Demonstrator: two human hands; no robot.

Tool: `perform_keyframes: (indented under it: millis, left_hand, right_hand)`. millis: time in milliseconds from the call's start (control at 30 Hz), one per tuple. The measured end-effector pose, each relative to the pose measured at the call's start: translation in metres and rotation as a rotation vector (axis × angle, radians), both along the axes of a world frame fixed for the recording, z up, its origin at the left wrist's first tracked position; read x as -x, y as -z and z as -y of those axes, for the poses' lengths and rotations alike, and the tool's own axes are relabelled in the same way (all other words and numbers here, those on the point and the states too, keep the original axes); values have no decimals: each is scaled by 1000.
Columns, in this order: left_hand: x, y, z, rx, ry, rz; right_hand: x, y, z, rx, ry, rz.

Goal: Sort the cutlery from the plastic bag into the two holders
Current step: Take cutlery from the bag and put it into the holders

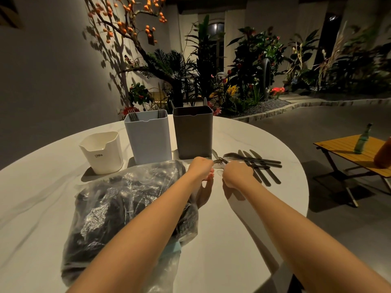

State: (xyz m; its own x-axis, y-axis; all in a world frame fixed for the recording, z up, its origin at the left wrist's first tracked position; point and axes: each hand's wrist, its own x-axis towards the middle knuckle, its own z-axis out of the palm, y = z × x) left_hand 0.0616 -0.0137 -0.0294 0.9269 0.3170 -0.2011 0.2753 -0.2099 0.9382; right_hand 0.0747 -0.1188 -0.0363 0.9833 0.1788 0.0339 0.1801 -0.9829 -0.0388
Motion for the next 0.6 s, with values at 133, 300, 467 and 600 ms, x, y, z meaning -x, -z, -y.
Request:
perform_keyframes:
  millis: [133,300,467,600]
  left_hand:
    - [2,-1,0,1,14,-10]
    - [7,-7,3,50,32,35]
    - [15,-18,5,110,34,81]
    - [17,-19,3,49,127,67]
  right_hand:
    - [7,1,3,-323,83,4]
    - [9,-5,7,-744,21,-10]
    - [3,-1,10,-1038,-20,-90]
    - [3,3,12,-1110,-48,-79]
